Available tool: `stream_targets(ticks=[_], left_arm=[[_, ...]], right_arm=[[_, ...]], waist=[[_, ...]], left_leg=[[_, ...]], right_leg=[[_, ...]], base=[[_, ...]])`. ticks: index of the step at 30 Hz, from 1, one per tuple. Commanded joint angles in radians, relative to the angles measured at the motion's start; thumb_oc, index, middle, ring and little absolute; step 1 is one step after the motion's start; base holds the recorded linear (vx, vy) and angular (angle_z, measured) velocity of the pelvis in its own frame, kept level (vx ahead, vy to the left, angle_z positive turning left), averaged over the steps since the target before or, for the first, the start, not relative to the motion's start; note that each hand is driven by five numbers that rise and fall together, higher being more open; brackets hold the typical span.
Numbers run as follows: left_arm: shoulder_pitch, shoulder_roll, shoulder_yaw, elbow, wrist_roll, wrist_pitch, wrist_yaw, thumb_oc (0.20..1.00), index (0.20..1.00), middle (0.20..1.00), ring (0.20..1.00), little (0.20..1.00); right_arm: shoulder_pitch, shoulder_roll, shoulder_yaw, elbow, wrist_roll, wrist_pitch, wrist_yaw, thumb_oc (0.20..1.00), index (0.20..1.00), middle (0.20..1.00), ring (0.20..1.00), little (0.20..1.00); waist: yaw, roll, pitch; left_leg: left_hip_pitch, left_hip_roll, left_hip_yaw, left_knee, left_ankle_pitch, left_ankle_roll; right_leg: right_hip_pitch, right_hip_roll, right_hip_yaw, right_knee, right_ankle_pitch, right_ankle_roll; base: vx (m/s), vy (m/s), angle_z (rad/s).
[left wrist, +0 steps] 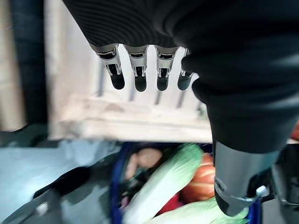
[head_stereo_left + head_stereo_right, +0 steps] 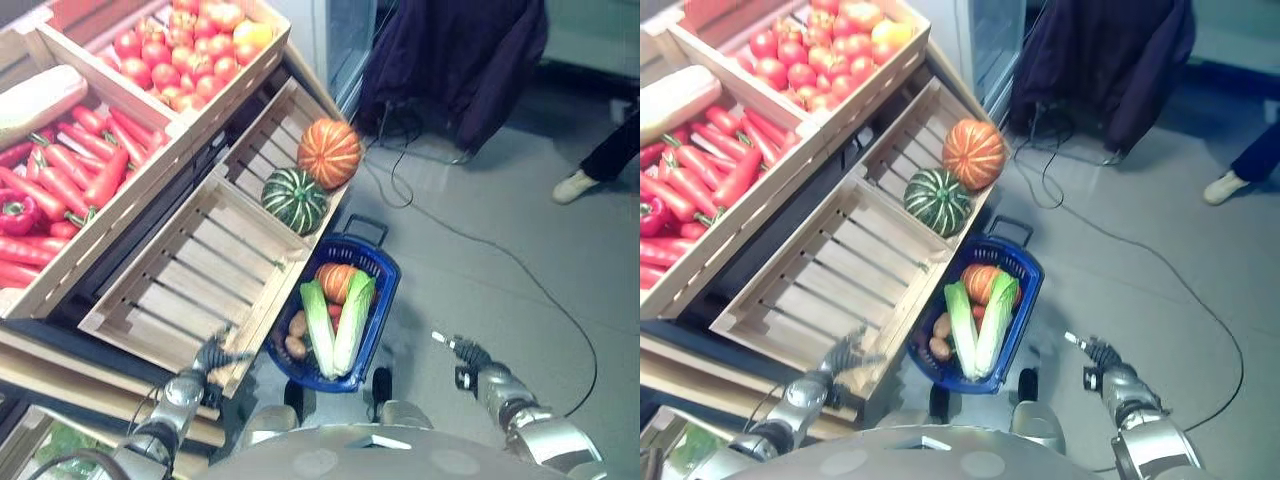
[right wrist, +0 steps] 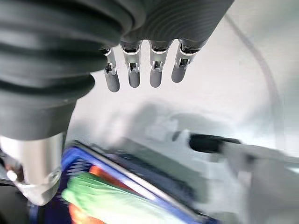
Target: Pick up fruits and vegetables into the basket
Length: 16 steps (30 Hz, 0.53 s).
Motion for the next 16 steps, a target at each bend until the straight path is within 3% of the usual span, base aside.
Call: stream_targets(ticks=[1, 16], left_arm=[[-0.046, -0.017, 0.019, 0.08, 0.038, 0.016, -0.041, 1.0, 1.0, 1.0, 1.0, 1.0], [-0.044, -0.034, 0.04, 0.106, 0.001, 0.025, -0.075, 1.0, 1.0, 1.0, 1.0, 1.0]], right_arm=[[-0.031, -0.001, 0.008, 0.056, -0.061, 0.026, 0.026, 1.0, 1.0, 1.0, 1.0, 1.0], [0.007, 0.019, 0.001, 0.098, -0.128, 0.056, 0.051, 1.0, 1.0, 1.0, 1.0, 1.0]], waist=[[-0.018, 0.009, -0.003], [-0.028, 0.004, -0.03]], left_leg=[[-0.022, -0.025, -0.001, 0.027, -0.058, 0.007], [0.031, -0.014, -0.008, 0.01, -0.085, 0.008]], right_leg=[[0.067, -0.013, -0.02, 0.045, -0.084, 0.067], [0.116, -0.022, -0.014, 0.028, -0.096, 0.075]], base=[[0.05, 0.021, -0.06], [0.02, 0.01, -0.02]])
